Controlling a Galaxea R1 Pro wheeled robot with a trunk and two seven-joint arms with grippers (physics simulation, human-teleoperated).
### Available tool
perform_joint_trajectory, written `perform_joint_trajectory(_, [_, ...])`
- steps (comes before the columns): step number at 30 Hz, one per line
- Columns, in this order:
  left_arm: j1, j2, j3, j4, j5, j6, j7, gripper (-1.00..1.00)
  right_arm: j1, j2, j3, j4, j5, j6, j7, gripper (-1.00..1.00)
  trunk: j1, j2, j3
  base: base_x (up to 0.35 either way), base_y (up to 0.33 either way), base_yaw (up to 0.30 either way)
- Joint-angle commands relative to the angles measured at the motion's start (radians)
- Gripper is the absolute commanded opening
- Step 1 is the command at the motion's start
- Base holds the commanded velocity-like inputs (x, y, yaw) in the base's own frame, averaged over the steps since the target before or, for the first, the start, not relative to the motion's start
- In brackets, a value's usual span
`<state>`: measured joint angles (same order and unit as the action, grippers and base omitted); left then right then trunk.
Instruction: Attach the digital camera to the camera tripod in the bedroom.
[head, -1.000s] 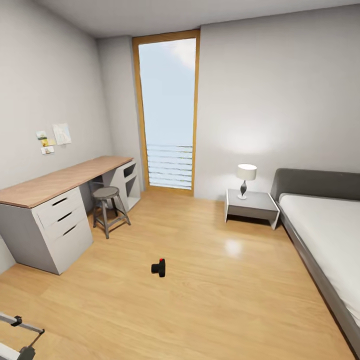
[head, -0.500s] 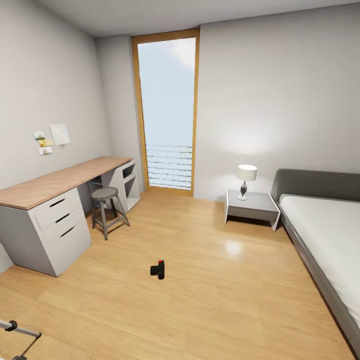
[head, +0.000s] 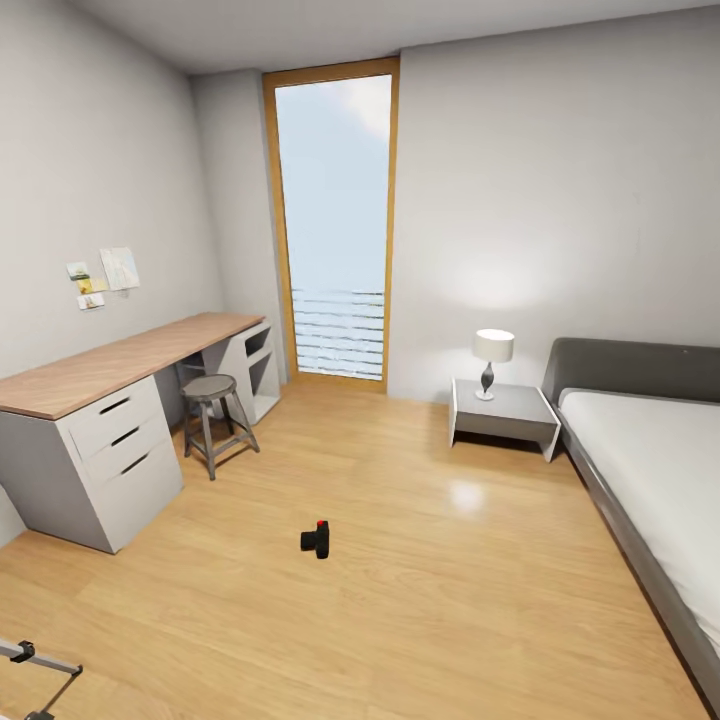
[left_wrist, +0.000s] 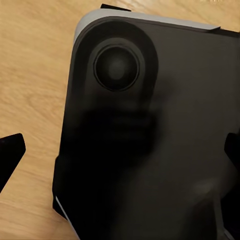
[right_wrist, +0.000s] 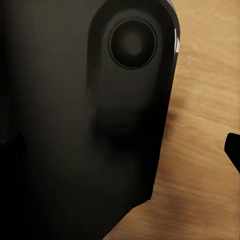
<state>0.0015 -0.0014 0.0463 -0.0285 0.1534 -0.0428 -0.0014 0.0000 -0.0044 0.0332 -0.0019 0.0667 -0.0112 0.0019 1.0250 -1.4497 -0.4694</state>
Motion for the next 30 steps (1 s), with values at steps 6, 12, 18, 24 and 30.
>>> perform_joint_trajectory(6, [0.0,0.0,0.003,-0.001,0.022,-0.002,0.0,1.0,0.0,0.0,0.002,0.0,0.007,-0.001,0.004,1.0,0.0,0.0,-0.001,0.0,0.0,0.0])
perform_joint_trajectory(12, [0.0,0.0,0.003,-0.001,0.031,-0.002,0.0,1.0,0.0,0.0,0.003,0.0,0.007,-0.001,0.007,1.0,0.0,0.0,-0.001,0.0,0.0,0.0])
perform_joint_trajectory(18, [0.0,0.0,0.003,-0.001,0.033,-0.002,0.0,1.0,0.0,0.0,0.004,-0.001,0.007,-0.001,0.006,1.0,0.0,0.0,-0.001,0.0,0.0,0.0])
perform_joint_trajectory(24, [0.0,-0.001,0.003,-0.001,0.033,-0.002,0.0,1.0,0.0,-0.002,0.004,-0.001,0.007,-0.001,0.003,1.0,0.0,0.0,-0.001,0.0,0.0,0.0])
perform_joint_trajectory(30, [0.0,-0.002,0.003,-0.001,0.033,-0.002,0.0,1.0,0.0,-0.002,0.004,-0.001,0.007,-0.001,0.002,1.0,0.0,0.0,-0.001,0.0,-0.073,0.0])
